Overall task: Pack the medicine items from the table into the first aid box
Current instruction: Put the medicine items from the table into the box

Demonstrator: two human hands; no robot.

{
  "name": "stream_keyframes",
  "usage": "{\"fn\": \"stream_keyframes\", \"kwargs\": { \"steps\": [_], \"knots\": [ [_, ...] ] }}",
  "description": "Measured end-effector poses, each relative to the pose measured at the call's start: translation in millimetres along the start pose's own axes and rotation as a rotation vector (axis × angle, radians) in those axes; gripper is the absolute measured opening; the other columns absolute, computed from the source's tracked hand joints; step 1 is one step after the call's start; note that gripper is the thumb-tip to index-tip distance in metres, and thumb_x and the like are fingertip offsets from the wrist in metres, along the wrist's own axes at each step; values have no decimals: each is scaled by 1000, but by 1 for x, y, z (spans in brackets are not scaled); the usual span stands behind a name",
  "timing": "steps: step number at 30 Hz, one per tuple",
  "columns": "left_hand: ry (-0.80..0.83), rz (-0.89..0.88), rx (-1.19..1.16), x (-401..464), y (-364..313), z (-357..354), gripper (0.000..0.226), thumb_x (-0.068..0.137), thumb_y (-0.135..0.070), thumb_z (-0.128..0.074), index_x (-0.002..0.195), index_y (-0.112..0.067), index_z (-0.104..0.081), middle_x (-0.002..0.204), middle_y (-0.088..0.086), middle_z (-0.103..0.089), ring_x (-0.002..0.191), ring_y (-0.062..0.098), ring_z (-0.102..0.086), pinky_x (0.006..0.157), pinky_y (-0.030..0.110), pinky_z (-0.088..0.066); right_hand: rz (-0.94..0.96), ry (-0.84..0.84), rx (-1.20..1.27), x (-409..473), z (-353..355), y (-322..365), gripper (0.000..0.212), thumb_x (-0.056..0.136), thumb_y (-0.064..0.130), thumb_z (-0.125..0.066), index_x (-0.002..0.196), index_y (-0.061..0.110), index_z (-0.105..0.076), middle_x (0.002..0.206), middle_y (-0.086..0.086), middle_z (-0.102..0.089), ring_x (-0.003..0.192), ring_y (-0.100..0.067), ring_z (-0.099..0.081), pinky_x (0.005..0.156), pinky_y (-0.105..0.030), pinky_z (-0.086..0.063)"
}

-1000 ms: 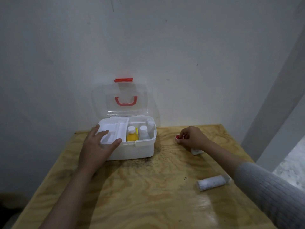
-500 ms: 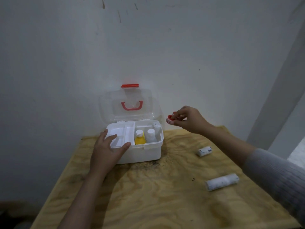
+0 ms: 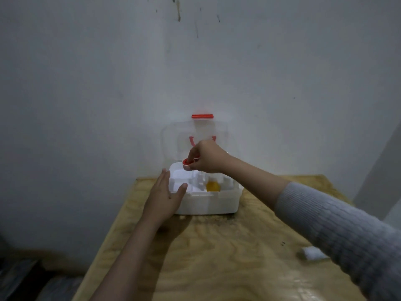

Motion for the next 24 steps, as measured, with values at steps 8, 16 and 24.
{"fn": "stream_keyframes", "kwargs": {
  "steps": [8,16,24],
  "knots": [
    [47,-29,61,-1,4,-2,81,86,-66,-37,152,-26,-8,161,-5,-13,146,19,-20,113,45,-31,-95,89,-75,35,-54,0,23,80,23,-70,89,3,-74,88,-14,-73,80,-25,-67,80,-37,-56],
    [28,-31,62,0,7,-6,83,84,-69,-36,151,-29,-10,161,-7,-12,145,20,-21,110,47,-35,-105,139,38,32,-47,-8,25,79,19,-71,99,5,-73,96,-11,-74,80,-20,-65,79,-30,-54],
    [9,-28,64,0,7,-6,80,85,-67,-38,151,-29,-12,161,-7,-12,145,20,-22,109,46,-36,-66,98,33,20,-25,-15,25,84,3,-62,108,3,-68,113,-13,-69,99,-22,-65,85,-26,-51]
  ]
}}
Point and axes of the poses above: each hand's wrist, its own x-axis towards the middle knuckle, its own z-axis out of the back of the hand, y = z × x, the point moved 3 cm from there along x, towards the middle knuckle
